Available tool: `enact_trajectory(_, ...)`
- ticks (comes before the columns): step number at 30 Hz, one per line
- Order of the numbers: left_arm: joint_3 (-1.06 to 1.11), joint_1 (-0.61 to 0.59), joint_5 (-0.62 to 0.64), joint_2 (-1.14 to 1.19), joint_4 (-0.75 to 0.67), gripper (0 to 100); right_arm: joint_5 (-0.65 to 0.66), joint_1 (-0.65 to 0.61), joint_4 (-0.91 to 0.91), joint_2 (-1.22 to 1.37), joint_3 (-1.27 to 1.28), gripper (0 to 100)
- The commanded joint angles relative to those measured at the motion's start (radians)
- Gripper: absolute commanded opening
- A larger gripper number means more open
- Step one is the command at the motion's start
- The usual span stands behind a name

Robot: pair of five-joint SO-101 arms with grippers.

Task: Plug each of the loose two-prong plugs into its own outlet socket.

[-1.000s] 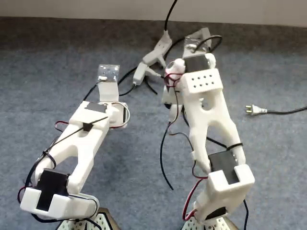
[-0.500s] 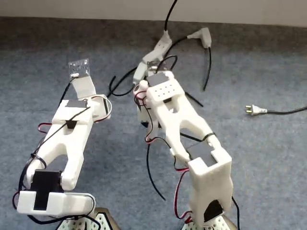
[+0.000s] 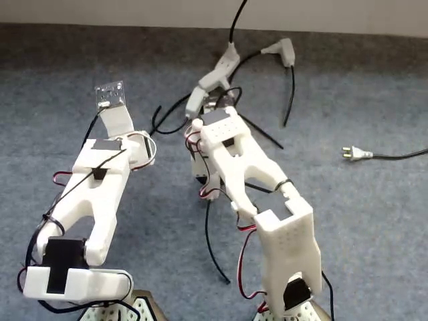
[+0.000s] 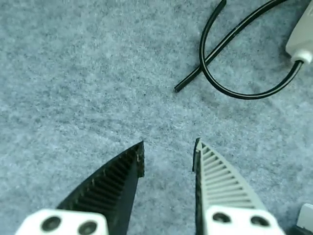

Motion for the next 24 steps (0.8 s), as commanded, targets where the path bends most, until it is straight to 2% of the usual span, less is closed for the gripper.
enact_trajectory(1,-0.038,-0.005,0.006,-0.038,-0.015,17,0.044,-0.01,0.036,-0.015,-0.05,5.0)
enact_trajectory(8,-0.038,-0.005,0.006,-0.038,-0.015,17,0.044,-0.01,0.14,-0.015,-0.14,26.3)
enact_trajectory(16,-0.035,-0.004,0.006,-0.038,-0.034,17,0.043,-0.015,0.142,-0.015,-0.142,26.8)
enact_trajectory(24,-0.035,-0.004,0.006,-0.038,-0.035,17,0.043,-0.108,0.105,-0.013,-0.142,26.8)
